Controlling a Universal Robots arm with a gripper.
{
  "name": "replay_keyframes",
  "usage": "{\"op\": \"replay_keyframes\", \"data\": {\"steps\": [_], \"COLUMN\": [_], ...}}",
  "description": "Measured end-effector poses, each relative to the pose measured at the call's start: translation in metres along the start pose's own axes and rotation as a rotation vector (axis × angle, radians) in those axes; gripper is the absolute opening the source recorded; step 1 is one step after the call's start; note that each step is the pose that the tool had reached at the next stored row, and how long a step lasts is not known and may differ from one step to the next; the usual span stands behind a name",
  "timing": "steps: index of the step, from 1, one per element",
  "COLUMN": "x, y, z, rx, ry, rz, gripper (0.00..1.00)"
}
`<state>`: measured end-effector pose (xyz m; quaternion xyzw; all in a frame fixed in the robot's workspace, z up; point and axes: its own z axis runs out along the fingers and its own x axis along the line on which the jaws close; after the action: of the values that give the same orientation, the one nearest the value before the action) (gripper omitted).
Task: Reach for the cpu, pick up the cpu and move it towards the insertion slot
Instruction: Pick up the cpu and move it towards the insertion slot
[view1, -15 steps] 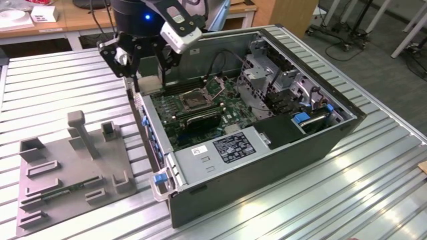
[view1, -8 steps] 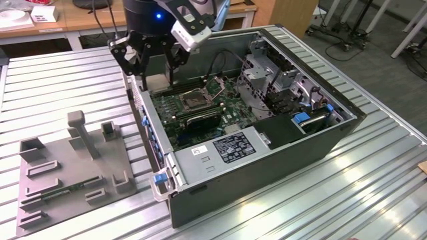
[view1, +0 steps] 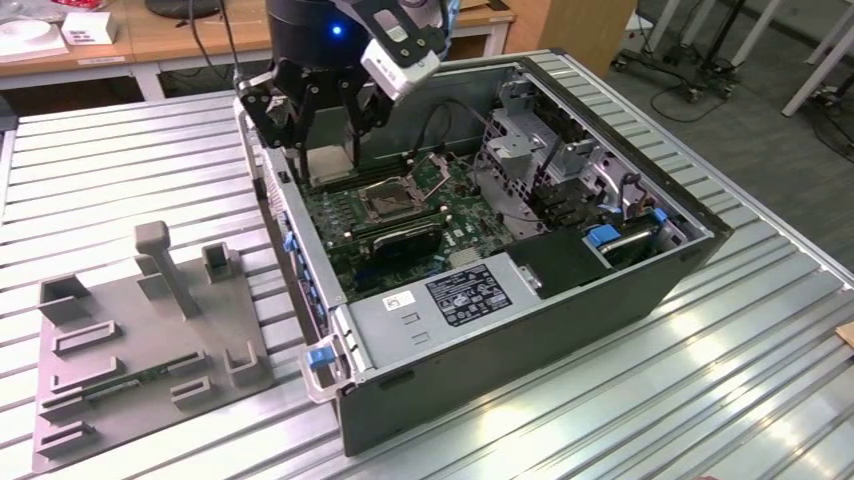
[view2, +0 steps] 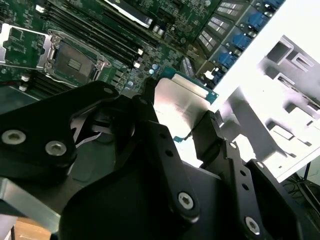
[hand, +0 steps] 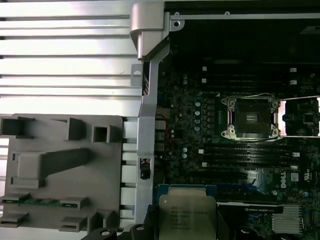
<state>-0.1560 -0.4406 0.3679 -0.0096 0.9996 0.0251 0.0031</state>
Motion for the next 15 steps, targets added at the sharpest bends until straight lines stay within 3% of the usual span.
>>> {"op": "replay_keyframes", "data": {"steps": [4, 15], "x": [-0.0050, -0.0080], "y": [-0.0001, -0.0001], "z": [0.0000, 0.0001], "rx": [0.0000, 0.0000], "ry": [0.0001, 0.0000], "rz": [0.000, 0.000], "gripper": [0.54, 0.54]}}
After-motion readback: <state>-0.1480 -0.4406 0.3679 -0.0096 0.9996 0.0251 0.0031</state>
